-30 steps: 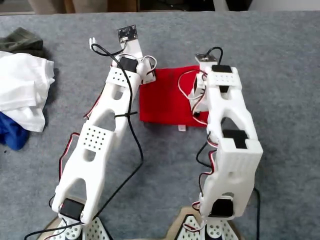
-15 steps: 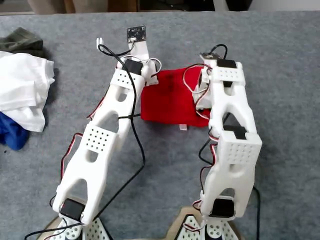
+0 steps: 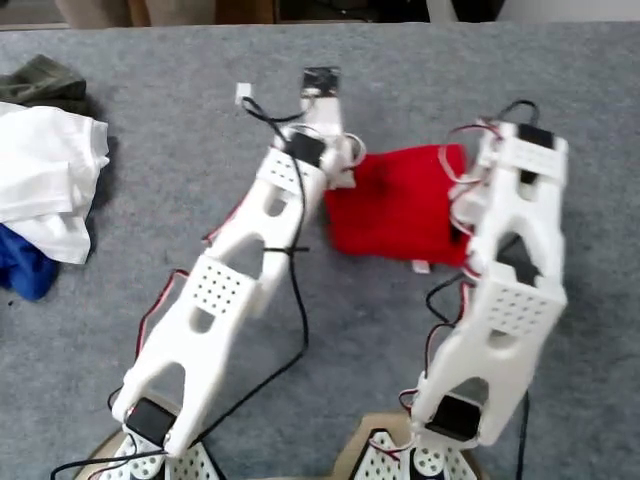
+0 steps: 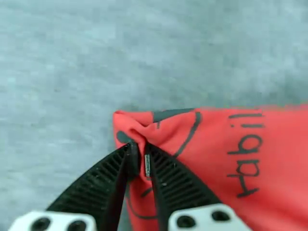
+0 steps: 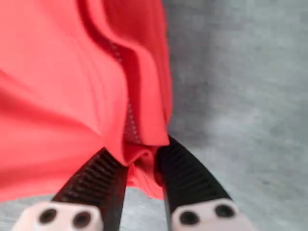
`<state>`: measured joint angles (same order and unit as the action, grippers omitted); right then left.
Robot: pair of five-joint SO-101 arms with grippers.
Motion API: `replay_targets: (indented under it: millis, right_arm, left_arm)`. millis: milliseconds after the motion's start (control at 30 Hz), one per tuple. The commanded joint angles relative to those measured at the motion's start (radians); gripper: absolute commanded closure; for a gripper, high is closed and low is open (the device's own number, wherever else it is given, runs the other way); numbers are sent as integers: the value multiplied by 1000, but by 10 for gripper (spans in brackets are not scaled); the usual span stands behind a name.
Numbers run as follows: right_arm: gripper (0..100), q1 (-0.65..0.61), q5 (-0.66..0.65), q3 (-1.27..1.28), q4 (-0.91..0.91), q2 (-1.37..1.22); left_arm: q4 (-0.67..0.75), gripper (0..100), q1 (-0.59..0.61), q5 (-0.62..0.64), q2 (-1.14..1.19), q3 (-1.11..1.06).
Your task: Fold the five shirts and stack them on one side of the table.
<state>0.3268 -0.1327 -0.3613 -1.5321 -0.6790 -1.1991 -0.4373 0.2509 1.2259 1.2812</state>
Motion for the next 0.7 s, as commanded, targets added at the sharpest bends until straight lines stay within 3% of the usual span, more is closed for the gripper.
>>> replay_targets:
  millis: [0,267,500,667]
  right_arm:
    - [995,124,-49,44,-15,131]
    - [995,321,-190,320,8,403]
    - [995,568,-367,607,132,607]
    - [995,762,-480,667,176,645]
  left_arm:
    - [15,982,-64,-2,-68,46]
    - [15,982,-222,61,-61,216]
    - [11,982,-390,61,-59,222]
    - [20,982,-489,61,-59,221]
